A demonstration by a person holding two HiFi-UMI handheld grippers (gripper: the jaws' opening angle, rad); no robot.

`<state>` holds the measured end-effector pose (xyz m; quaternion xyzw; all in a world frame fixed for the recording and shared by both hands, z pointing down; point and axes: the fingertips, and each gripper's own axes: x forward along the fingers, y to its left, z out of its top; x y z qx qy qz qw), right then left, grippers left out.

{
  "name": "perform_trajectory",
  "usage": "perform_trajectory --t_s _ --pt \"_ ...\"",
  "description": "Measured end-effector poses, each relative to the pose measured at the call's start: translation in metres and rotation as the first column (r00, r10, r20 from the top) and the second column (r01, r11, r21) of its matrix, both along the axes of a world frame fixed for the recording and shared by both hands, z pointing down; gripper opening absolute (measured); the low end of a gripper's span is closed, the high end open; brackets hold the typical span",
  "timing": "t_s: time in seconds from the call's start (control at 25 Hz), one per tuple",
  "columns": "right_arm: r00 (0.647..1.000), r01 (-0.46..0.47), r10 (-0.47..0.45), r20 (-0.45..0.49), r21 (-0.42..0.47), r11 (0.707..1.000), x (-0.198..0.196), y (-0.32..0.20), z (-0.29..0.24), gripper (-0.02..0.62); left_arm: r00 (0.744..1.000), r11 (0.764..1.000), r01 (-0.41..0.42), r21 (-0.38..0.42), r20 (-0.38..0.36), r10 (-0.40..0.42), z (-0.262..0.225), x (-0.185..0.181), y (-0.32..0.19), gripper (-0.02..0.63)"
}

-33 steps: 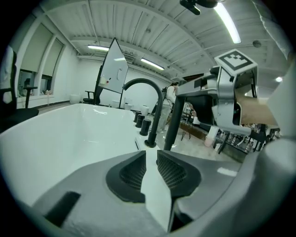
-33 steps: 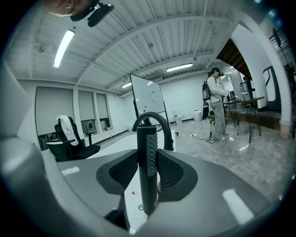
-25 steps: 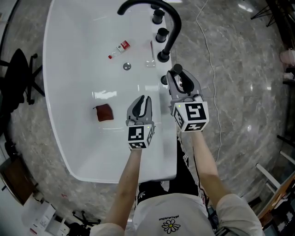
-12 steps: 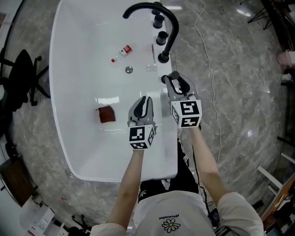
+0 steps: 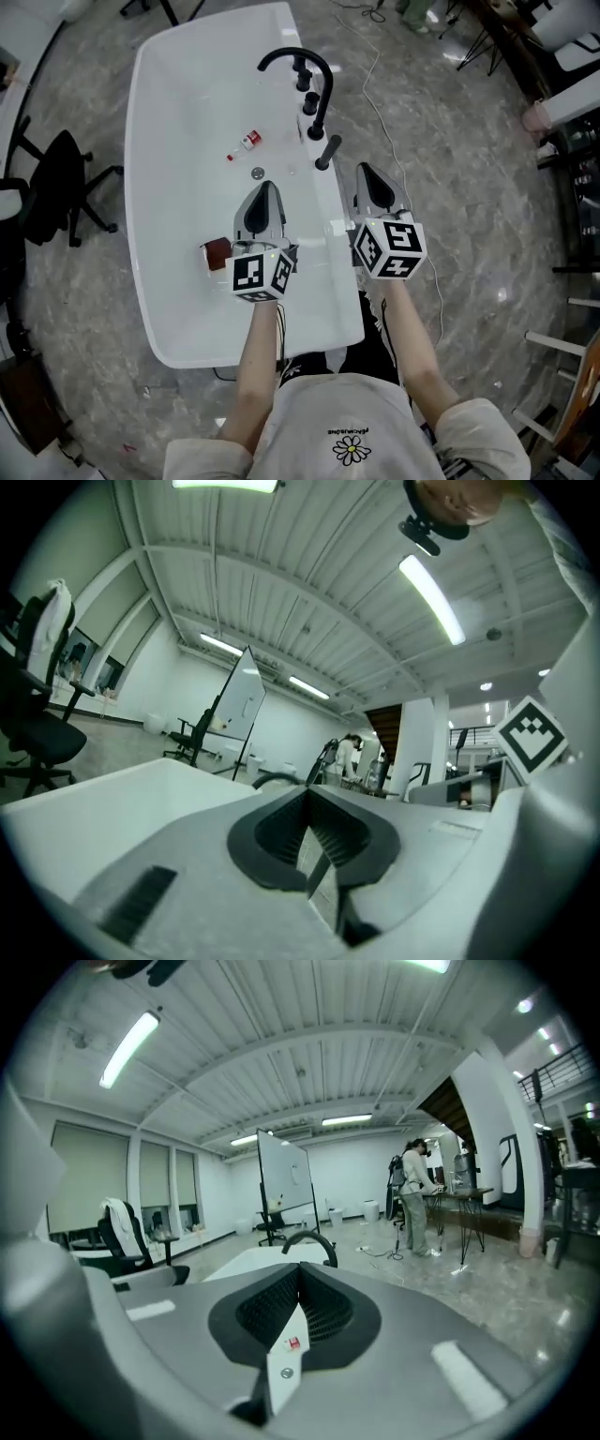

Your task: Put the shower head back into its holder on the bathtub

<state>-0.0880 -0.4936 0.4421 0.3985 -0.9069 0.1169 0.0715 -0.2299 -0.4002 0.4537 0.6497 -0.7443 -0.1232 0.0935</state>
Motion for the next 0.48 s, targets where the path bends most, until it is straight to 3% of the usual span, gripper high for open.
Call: perform_trajectory --t_s 0.08,0.2,0.48 --pt "0.998 -0.012 0.01 0.064 0.033 0.999 0.019 0.04 -0.05 0.003 1.0 0.997 -0.017 0.075 -0.004 0.018 -0.046 0.01 0.026 -0.002" --pt "0.993 -0.009 0.0 0.117 0.083 0.997 0.045 0.101 -0.106 0.003 0.999 0.991 -0.036 0.125 0.006 0.036 -0.095 0.038 0.075 -0.002" --pt "0.969 0.016 -0.047 0.243 0.127 0.992 0.098 0.199 -0.15 0.003 0.994 0.97 -0.092 0.224 0.084 0.074 -0.151 0.116 0.155 -0.002"
